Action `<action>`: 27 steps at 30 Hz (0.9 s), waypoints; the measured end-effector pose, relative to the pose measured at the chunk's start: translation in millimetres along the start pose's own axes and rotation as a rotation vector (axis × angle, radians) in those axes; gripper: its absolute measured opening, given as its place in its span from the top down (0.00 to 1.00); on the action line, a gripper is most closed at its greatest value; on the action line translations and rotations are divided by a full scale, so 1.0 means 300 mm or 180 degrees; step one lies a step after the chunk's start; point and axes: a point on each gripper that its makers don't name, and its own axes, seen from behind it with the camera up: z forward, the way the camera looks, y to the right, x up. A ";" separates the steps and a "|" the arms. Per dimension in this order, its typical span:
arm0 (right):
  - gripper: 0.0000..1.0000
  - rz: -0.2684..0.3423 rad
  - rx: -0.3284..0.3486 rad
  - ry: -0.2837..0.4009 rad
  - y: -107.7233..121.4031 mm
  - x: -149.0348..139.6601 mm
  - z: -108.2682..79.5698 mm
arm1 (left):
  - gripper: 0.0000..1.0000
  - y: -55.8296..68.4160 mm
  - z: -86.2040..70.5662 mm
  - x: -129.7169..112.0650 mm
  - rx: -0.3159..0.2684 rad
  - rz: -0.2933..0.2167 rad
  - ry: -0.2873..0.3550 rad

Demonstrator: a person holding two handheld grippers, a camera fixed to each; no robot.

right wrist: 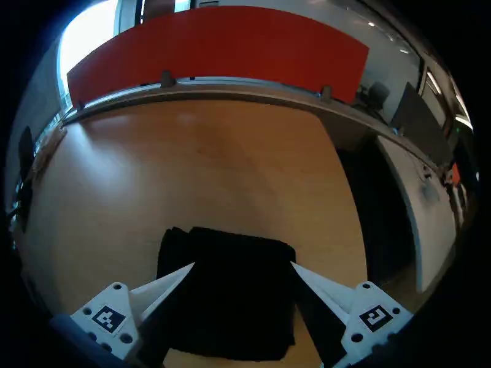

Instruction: Fold towel

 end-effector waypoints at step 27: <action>0.00 0.0496 -0.0155 0.1168 -0.042 0.167 -0.228 | 0.06 -0.019 -0.004 0.042 -0.0015 -0.0082 0.0140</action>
